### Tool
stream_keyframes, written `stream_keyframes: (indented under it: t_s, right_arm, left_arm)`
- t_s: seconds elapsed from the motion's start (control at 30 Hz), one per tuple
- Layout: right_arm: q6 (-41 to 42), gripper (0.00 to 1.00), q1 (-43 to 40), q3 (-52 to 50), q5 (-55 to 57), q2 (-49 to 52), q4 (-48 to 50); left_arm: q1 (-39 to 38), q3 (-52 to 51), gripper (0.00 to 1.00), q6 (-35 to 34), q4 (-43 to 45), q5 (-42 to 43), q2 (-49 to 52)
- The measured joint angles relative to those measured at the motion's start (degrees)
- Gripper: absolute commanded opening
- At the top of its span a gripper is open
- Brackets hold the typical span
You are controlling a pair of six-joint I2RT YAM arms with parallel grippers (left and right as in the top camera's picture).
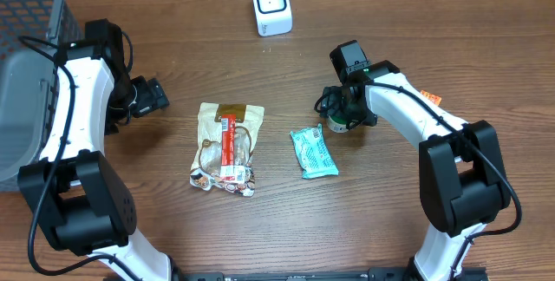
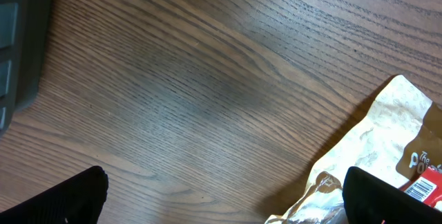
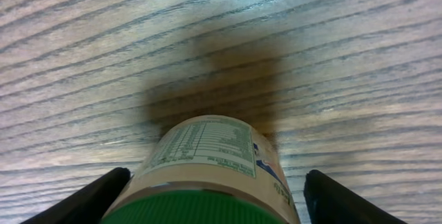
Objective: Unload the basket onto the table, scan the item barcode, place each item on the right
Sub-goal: 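Lift the green-capped bottle with the right gripper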
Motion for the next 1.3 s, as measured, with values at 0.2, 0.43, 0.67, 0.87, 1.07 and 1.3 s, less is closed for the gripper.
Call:
stream_keyframes:
  t_s: [0.2, 0.43, 0.67, 0.87, 1.07, 1.3]
  right_arm:
    - [-0.1, 0.62, 0.0, 0.0, -1.2, 0.0, -1.5]
    - [-0.1, 0.32, -2.1, 2.8, -7.6, 0.0, -8.2]
    - [-0.1, 0.49, -6.9, 6.8, -19.3, 0.0, -12.8]
    - [-0.4, 0.49, -6.9, 6.8, -13.9, 0.0, -14.3]
    - [1.3, 0.49, -4.5, 6.8, -4.7, 0.0, -15.4]
    - [3.2, 0.49, -3.4, 6.8, -1.2, 0.0, -15.4]
  left_arm:
    - [0.0, 0.0, 1.0, 0.0, 0.0, 0.0, 0.0]
    - [0.0, 0.0, 1.0, 0.0, 0.0, 0.0, 0.0]
    - [0.0, 0.0, 1.0, 0.0, 0.0, 0.0, 0.0]
    - [0.0, 0.0, 1.0, 0.0, 0.0, 0.0, 0.0]
    - [0.0, 0.0, 1.0, 0.0, 0.0, 0.0, 0.0]
    - [0.0, 0.0, 1.0, 0.0, 0.0, 0.0, 0.0]
